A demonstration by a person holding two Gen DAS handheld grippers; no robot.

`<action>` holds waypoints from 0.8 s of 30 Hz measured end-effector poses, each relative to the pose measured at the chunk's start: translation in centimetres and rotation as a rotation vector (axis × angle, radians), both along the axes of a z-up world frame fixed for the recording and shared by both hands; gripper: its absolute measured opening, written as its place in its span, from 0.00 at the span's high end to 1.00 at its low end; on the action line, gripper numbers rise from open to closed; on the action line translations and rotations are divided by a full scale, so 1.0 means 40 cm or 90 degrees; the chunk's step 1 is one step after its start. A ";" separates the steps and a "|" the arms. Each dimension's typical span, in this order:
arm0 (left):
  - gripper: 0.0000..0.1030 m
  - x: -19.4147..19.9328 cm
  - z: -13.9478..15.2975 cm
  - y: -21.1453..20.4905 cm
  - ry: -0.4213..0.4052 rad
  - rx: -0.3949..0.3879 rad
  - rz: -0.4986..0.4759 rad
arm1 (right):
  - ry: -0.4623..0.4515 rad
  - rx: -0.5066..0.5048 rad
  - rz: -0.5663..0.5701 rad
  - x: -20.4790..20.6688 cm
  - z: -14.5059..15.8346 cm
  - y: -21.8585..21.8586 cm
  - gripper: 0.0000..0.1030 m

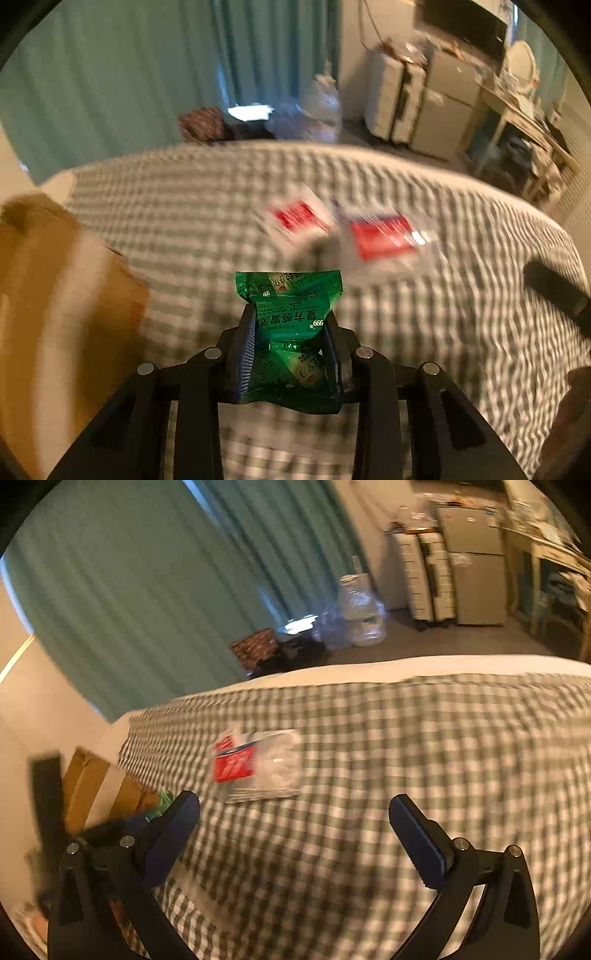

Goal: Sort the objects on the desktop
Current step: 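Grasp the green snack packet with the left gripper while the right gripper grasps the clear floss container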

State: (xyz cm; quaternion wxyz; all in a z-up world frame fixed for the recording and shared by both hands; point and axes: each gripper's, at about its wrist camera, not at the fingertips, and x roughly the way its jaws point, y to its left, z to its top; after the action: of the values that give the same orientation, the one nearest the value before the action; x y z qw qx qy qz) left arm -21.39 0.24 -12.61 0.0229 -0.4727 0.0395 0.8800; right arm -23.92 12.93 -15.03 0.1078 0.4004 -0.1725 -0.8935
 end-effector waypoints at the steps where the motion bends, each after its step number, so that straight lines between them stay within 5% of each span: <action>1: 0.68 -0.003 0.006 -0.016 0.003 -0.010 0.015 | 0.004 0.005 0.013 -0.007 -0.001 -0.020 0.00; 6: 0.68 -0.012 -0.027 -0.096 -0.016 -0.034 0.095 | 0.046 0.079 0.027 -0.072 -0.014 -0.144 0.00; 15: 0.68 -0.030 -0.082 -0.150 -0.057 0.016 0.135 | -0.020 0.118 0.031 -0.149 -0.102 -0.221 0.01; 17: 0.68 -0.027 -0.083 -0.155 -0.057 0.022 0.133 | -0.048 0.135 0.030 -0.157 -0.116 -0.220 0.11; 24: 0.68 -0.002 -0.059 -0.144 -0.053 0.040 0.115 | -0.051 0.098 0.033 -0.026 -0.035 -0.144 0.11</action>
State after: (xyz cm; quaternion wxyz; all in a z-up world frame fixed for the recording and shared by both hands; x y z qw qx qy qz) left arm -21.46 -5.51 -14.97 -0.0404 -0.5096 -0.0319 0.8589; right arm -24.96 7.18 -16.41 0.0926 0.4473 -0.0968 -0.8843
